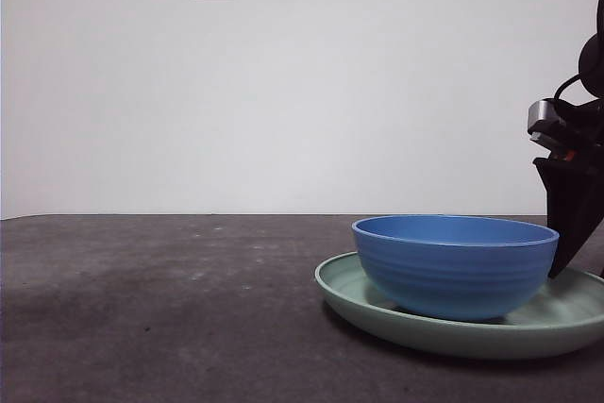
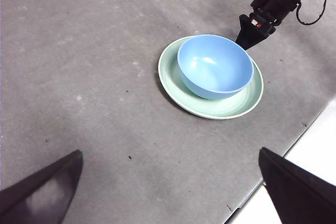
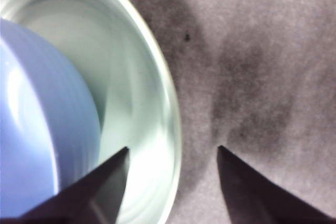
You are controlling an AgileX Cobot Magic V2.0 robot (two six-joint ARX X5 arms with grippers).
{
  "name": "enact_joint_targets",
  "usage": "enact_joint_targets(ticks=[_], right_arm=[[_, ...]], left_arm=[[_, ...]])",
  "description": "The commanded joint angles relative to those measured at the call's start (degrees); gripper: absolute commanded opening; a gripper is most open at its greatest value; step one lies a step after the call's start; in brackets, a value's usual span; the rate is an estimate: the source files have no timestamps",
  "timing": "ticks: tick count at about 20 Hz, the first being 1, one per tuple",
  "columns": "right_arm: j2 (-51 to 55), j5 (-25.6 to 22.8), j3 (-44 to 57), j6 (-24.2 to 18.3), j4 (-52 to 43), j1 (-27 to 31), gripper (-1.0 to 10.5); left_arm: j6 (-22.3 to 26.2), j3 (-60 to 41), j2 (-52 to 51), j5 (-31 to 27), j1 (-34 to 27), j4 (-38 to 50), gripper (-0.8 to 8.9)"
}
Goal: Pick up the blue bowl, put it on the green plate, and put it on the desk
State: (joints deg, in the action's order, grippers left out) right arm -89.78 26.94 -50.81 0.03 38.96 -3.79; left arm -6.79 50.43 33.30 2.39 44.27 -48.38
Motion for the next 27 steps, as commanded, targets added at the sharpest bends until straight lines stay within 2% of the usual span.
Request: enact_joint_targets(ticks=[1,4,8,14,19,23,27], right_arm=[[-1.38,0.22,-0.96,-0.81,-0.44,-0.22,1.8],[-1.90,0.37,-0.94,-0.74,-0.79,-0.22,1.5],[-2.62,0.50,-0.94,-0.74,-0.90,-0.22,0.2],[-3.04,0.55,-1.46,-0.33,-0.85,-0.17,0.2],[-3.04,1.77,-9.18,0.94,6.36,-0.66,0.2],[-3.06,3.28,-16.72,6.16,9.09,-3.67,0.2],[-3.72,3.23,-18.32,12.72,4.52,-9.31,0.2]], left_arm=[[-0.20,0.55,0.26,-0.15,0.37,0.42,7.02],[-0.20,0.55,0.26,-0.17,0.37,0.44,7.02],[-0.20,0.55,0.26,-0.15,0.37,0.44,7.02],[-0.20,0.55,0.26,-0.15,0.37,0.44,7.02],[-0.20,0.55,0.26,-0.17,0.37,0.42,7.02],[-0.20,0.55,0.26,-0.17,0.37,0.42,7.02],[-0.17,0.55,0.26,-0.15,0.37,0.42,7.02]])
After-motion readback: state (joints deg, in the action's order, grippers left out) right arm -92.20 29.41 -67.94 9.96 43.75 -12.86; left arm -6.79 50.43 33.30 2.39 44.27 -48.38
